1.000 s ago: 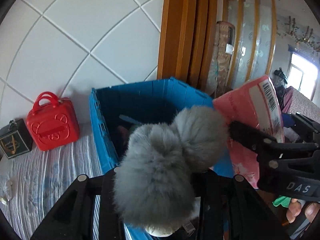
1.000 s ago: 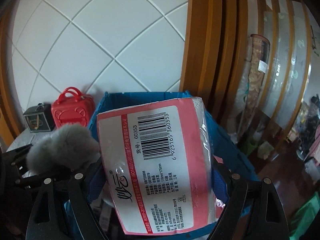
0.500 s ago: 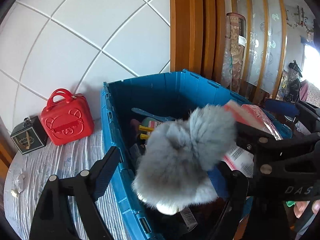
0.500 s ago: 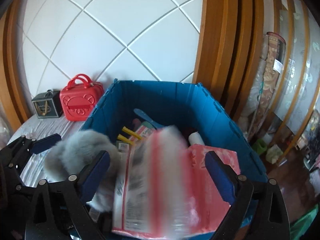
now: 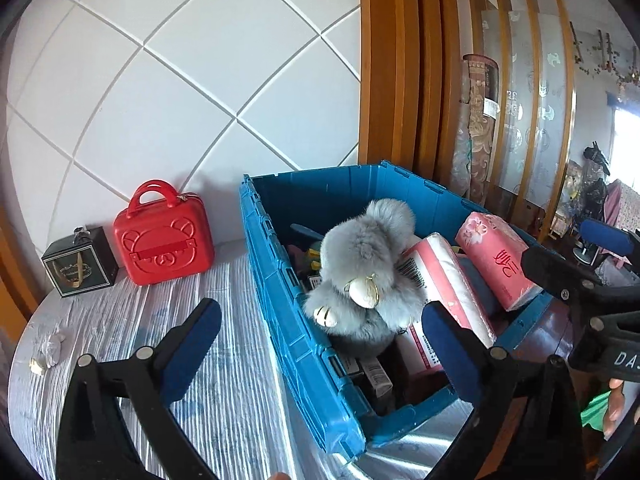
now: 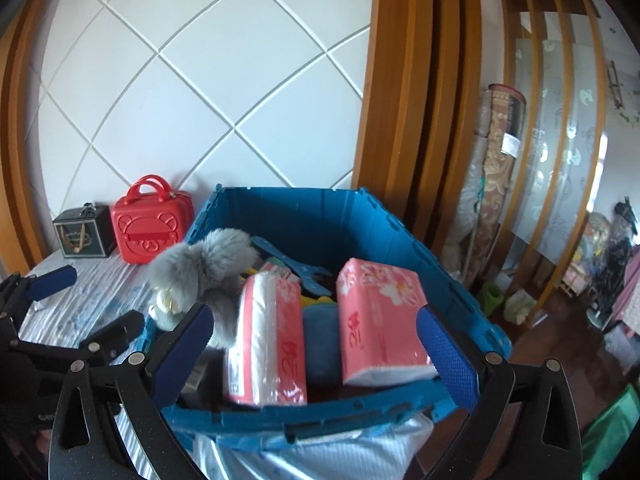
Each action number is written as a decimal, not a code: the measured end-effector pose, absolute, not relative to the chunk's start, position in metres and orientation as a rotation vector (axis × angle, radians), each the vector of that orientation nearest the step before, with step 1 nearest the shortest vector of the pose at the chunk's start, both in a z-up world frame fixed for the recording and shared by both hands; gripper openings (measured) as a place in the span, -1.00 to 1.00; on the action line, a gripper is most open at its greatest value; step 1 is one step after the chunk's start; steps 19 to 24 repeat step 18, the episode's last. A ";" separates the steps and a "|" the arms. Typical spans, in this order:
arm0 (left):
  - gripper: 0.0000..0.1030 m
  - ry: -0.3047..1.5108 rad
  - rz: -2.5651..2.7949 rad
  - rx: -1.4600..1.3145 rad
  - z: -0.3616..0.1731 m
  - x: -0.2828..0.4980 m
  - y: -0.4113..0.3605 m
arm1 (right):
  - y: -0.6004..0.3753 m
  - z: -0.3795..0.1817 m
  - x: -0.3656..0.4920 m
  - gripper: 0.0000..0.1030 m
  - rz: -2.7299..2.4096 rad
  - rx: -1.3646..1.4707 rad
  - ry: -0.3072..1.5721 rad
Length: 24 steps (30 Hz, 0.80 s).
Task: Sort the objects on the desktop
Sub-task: 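Open both tools to drop the bunny and tissue pack into the crate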
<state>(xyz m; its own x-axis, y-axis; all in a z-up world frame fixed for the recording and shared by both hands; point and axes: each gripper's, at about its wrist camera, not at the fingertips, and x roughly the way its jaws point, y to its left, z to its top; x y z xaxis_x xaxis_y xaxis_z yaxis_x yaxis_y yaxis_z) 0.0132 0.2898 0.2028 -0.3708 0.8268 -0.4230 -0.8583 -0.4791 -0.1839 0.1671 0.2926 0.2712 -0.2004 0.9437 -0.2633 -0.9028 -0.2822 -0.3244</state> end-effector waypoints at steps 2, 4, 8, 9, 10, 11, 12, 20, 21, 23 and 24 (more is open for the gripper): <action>0.98 0.076 1.990 -0.564 0.201 0.016 0.282 | 0.283 0.267 0.170 0.99 1.772 -0.468 -0.117; 0.98 0.073 1.985 -0.564 0.200 0.018 0.274 | 0.277 0.263 0.174 0.99 1.745 -0.458 -0.106; 0.98 0.076 1.984 -0.549 0.201 0.026 0.260 | 0.270 0.255 0.182 0.99 1.734 -0.469 -0.060; 0.98 0.075 1.975 -0.544 0.202 0.027 0.257 | 0.267 0.252 0.183 0.99 1.734 -0.472 -0.052; 0.98 0.077 1.968 -0.540 0.202 0.029 0.255 | 0.266 0.251 0.183 0.99 1.732 -0.475 -0.047; 0.98 0.081 1.968 -0.536 0.203 0.031 0.254 | 0.264 0.249 0.184 0.99 1.732 -0.478 -0.043; 0.98 0.088 1.969 -0.529 0.203 0.033 0.253 | 0.262 0.248 0.185 0.99 1.733 -0.479 -0.037; 0.98 0.108 1.943 -0.538 0.199 0.038 0.246 | 0.252 0.243 0.187 0.99 1.729 -0.478 -0.021; 0.98 0.108 1.943 -0.538 0.199 0.038 0.246 | 0.252 0.243 0.187 0.99 1.729 -0.478 -0.021; 0.98 0.108 1.943 -0.538 0.199 0.038 0.246 | 0.252 0.243 0.187 0.99 1.729 -0.478 -0.021; 0.98 0.108 1.943 -0.538 0.199 0.038 0.246 | 0.252 0.243 0.187 0.99 1.729 -0.478 -0.021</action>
